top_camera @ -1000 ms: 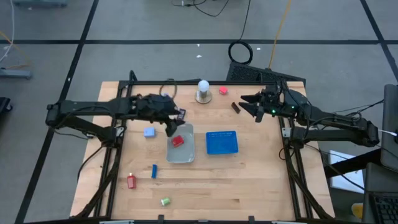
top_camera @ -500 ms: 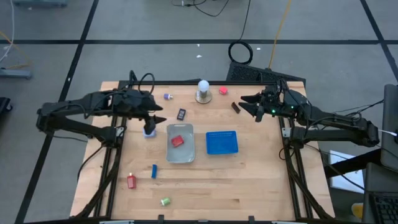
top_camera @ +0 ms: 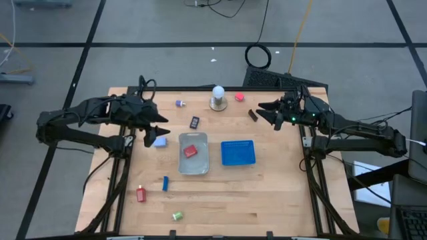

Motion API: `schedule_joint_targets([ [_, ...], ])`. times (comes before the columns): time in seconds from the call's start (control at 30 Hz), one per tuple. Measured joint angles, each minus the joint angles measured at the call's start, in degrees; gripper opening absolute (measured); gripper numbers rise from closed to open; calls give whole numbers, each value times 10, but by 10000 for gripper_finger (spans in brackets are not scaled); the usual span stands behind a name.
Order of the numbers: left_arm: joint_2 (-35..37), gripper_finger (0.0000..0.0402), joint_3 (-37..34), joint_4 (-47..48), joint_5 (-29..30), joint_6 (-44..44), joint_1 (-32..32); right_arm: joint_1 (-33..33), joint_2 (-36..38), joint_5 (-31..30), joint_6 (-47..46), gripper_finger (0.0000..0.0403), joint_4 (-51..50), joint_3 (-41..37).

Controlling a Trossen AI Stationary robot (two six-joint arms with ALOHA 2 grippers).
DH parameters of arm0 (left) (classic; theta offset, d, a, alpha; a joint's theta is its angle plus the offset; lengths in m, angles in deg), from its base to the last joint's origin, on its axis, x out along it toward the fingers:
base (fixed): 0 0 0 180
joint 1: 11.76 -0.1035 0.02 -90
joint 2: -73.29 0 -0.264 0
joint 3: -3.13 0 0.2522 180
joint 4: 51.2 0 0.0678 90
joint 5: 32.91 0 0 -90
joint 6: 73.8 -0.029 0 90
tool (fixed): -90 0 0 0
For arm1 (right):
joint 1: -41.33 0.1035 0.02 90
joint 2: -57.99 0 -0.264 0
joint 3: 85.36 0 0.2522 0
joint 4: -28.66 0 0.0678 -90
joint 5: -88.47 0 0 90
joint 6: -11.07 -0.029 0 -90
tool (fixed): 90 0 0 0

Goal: Pick & Place Office items
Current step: Put the blue charger adapter into the gray bin

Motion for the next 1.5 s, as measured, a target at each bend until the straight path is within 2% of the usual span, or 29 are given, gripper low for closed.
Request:
schedule_joint_targets([
  [0.2,0,241,0,31,29,-10,0,0,0,0,-23,256,0,0],
  [0.43,-5,241,39,252,42,-3,-1,0,0,-2,-24,256,5,0],
  [0.57,-6,241,41,299,45,-4,-1,0,0,-2,-24,256,6,0],
  [0.67,-5,241,41,296,46,-29,-1,0,0,-2,-24,256,7,0],
  [0.83,-22,241,41,288,80,-80,-1,0,0,-2,-24,256,11,0],
  [1.07,-92,241,13,285,85,-117,-1,0,0,-2,-23,256,12,0],
  [1.23,-129,241,-36,262,66,-150,-1,0,0,-2,-20,256,12,0],
  [1.5,-129,241,-151,122,45,-158,-2,0,0,2,-19,256,12,0],
])
